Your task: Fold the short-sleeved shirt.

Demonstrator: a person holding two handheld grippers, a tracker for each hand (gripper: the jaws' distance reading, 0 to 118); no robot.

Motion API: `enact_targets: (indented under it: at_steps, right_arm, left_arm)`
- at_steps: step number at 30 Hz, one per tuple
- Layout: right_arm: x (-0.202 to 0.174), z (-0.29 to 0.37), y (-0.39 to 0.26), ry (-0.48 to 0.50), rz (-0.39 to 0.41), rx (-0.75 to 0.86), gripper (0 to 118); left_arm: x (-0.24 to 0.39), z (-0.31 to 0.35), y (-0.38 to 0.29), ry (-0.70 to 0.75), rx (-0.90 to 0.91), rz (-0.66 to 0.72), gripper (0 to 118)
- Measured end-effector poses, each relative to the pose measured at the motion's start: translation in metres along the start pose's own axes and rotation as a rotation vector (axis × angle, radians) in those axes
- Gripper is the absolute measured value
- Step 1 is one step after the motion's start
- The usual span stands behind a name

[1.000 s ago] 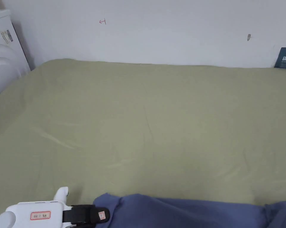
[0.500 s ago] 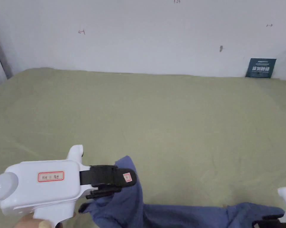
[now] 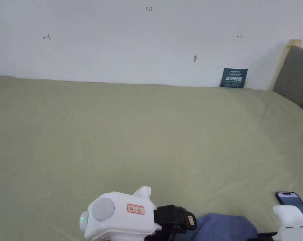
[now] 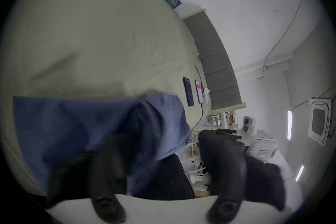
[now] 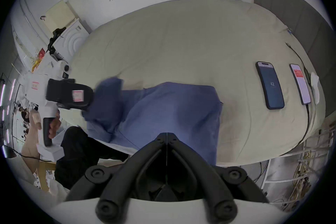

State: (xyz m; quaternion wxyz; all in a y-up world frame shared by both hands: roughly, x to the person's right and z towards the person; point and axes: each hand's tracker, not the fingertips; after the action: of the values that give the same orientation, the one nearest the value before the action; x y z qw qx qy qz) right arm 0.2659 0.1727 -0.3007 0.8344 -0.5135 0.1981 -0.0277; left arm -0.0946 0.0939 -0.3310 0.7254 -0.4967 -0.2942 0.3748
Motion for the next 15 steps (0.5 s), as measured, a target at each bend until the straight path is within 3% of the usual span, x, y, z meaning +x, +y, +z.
enact_targets:
  at_steps: [3,4,5,6,7,8,11,13,15]
  right_arm:
    - [0.005,0.001,-0.002,-0.014,-0.009,-0.005,0]
    - [0.006,0.001,-0.003,-0.018,-0.010,-0.007,0]
    - [0.006,0.001,-0.004,-0.020,-0.010,-0.010,0]
    - [0.006,0.001,-0.005,-0.021,-0.008,-0.014,0]
    - [0.006,0.001,-0.006,-0.020,-0.006,-0.018,0]
    - [0.003,0.000,-0.008,-0.020,-0.001,-0.023,0]
    - [-0.003,0.001,-0.011,-0.015,0.029,-0.035,0]
    - [-0.008,0.001,-0.013,0.000,0.042,-0.036,0]
    - [-0.011,0.000,-0.013,0.012,0.049,-0.036,0]
  left_arm:
    - [-0.007,0.020,-0.001,-0.034,0.067,0.020,92]
    - [-0.009,0.030,-0.002,-0.059,0.083,0.015,85]
    - [-0.009,0.042,-0.001,-0.086,0.110,0.011,73]
    - [-0.013,0.054,-0.002,-0.118,0.139,-0.008,54]
    - [-0.018,0.065,-0.003,-0.108,0.158,-0.028,21]
    - [-0.026,0.075,-0.004,-0.070,0.185,-0.044,3]
    - [-0.057,0.099,-0.006,0.061,0.242,0.042,1]
    - [-0.082,0.104,-0.012,0.046,0.249,0.144,1]
    - [-0.093,0.103,-0.023,0.041,0.243,0.143,1]
